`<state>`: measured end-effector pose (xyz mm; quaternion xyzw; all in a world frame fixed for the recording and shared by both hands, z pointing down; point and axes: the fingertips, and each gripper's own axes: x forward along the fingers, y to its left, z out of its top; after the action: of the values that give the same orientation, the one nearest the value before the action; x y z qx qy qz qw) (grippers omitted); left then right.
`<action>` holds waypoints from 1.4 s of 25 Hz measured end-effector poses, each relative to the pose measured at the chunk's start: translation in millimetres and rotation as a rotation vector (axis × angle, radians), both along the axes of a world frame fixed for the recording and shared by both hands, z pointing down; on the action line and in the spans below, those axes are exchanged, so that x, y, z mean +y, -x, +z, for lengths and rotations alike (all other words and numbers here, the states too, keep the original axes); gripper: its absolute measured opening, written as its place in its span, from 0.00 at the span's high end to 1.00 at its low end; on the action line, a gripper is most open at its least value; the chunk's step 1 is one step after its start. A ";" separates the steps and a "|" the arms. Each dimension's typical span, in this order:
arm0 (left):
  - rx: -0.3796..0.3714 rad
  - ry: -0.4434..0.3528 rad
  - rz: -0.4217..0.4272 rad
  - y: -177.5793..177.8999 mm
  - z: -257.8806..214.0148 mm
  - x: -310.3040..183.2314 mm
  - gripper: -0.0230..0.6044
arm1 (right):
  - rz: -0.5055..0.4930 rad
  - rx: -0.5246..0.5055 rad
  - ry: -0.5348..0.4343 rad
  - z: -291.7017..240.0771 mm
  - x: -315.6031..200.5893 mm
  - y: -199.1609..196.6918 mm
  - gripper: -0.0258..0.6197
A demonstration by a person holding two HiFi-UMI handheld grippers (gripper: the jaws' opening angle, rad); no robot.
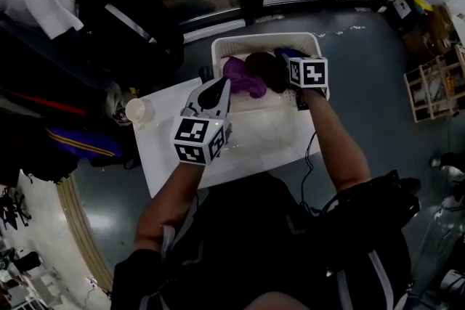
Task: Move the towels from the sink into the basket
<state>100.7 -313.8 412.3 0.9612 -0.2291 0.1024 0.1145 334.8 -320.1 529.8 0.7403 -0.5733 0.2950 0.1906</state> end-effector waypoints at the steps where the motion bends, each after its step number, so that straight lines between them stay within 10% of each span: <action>1: -0.017 -0.009 -0.025 10.6 -0.3 -1.0 0.96 | 0.001 0.004 -0.019 -9.1 2.9 4.8 0.73; 18: -0.027 -0.092 -0.213 200.7 -6.1 12.2 0.96 | -0.154 -0.066 -0.350 -114.5 42.4 163.7 0.94; 35: 0.086 -0.179 -0.139 248.0 -45.1 42.9 0.96 | -0.241 -0.115 -0.497 -160.7 68.1 271.1 0.95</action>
<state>-147.3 -270.8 367.1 0.9529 -0.2982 0.0322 0.0447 63.7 -252.0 369.1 0.6730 -0.7216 0.1622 0.0040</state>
